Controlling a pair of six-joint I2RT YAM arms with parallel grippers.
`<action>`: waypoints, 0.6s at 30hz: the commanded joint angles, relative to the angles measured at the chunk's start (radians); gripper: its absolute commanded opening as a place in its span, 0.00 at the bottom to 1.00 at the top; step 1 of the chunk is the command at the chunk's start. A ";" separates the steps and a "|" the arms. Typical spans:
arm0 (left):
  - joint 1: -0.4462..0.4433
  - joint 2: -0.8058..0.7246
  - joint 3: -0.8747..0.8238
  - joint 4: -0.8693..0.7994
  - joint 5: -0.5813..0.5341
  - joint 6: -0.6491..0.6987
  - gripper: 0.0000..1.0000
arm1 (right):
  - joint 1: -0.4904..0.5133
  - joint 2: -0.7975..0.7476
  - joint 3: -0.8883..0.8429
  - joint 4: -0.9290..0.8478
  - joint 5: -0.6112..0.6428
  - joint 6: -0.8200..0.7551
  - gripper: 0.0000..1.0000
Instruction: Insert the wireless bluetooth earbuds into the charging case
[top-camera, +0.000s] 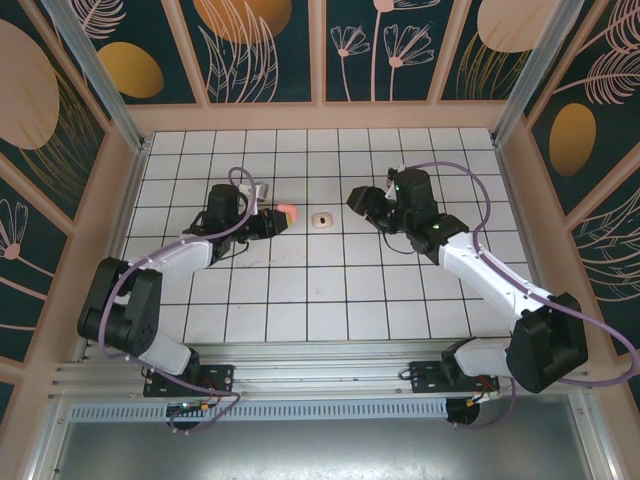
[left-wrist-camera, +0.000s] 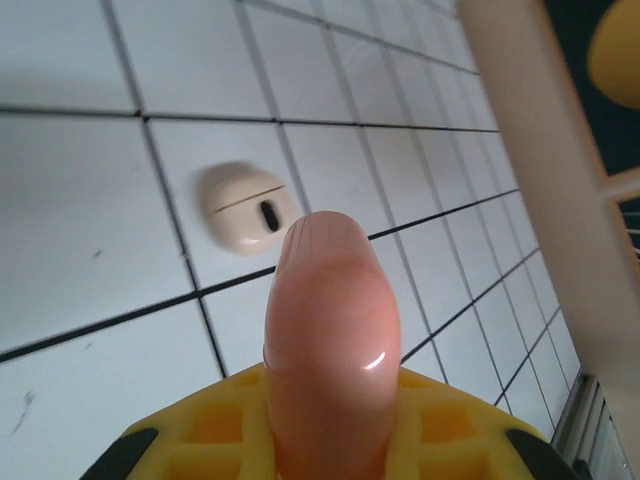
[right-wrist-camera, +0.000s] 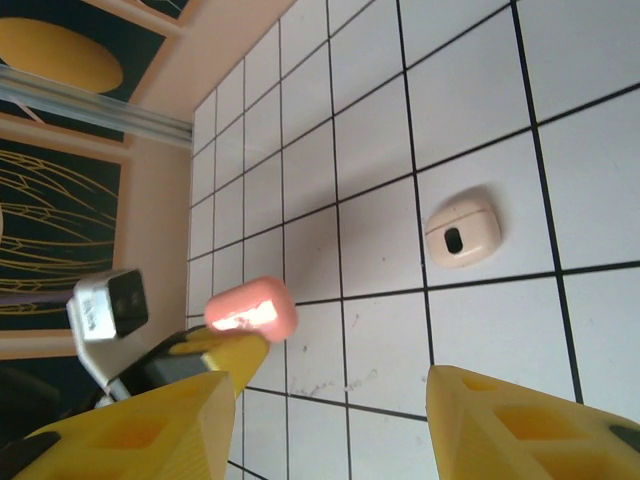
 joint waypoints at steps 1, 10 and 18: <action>-0.006 0.076 0.089 -0.117 -0.053 -0.080 0.10 | 0.013 0.008 -0.010 -0.006 0.009 0.019 0.54; -0.006 0.283 0.276 -0.232 -0.070 -0.041 0.12 | 0.035 0.042 -0.006 -0.013 0.014 0.000 0.54; -0.002 0.358 0.321 -0.301 -0.133 -0.040 0.17 | 0.035 0.038 -0.011 -0.019 0.028 -0.011 0.53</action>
